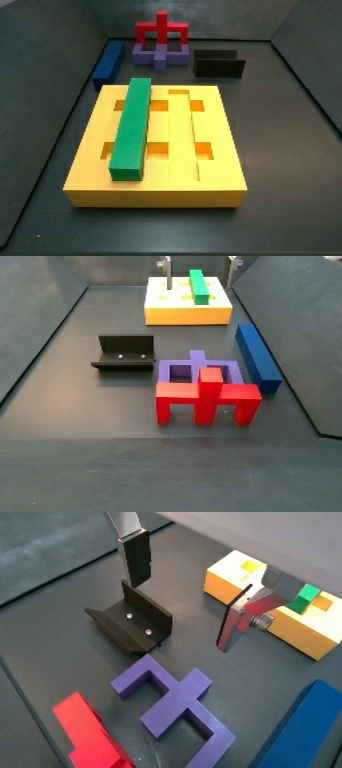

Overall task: Pick up the blue object. Move up. Move to above the board. Insert the blue object.
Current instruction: Pick up the blue object.

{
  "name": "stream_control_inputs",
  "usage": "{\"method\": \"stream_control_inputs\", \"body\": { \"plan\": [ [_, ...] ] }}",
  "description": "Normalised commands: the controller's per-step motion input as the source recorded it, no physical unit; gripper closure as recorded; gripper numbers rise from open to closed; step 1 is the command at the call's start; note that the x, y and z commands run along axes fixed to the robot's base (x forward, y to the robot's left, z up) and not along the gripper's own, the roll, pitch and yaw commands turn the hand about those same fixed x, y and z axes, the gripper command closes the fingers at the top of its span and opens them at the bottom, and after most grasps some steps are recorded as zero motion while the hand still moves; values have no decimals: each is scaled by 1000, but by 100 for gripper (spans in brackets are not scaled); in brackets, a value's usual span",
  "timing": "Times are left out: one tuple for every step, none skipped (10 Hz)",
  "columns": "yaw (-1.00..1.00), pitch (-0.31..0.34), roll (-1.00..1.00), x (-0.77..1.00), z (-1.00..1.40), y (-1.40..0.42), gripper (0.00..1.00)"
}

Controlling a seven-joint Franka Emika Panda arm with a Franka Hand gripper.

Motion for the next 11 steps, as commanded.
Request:
{"method": "stream_control_inputs", "body": {
  "plan": [
    [0, 4, 0, 11, 0, 0, 0],
    [0, 0, 0, 0, -17, 0, 0],
    [0, 0, 0, 0, -34, 0, 0],
    [0, 0, 0, 0, -37, 0, 0],
    [0, 0, 0, 0, -54, 40, 0],
    [0, 0, 0, 0, -43, 23, 0],
    [0, 0, -4, 0, -40, 14, 0],
    [0, 0, -9, 0, -74, 0, 0],
    [0, 0, 0, 0, -100, 0, 0],
    [-31, -76, 0, -326, -226, -134, 0],
    [-60, -124, 0, -554, -446, -443, 0]
  ]
}}
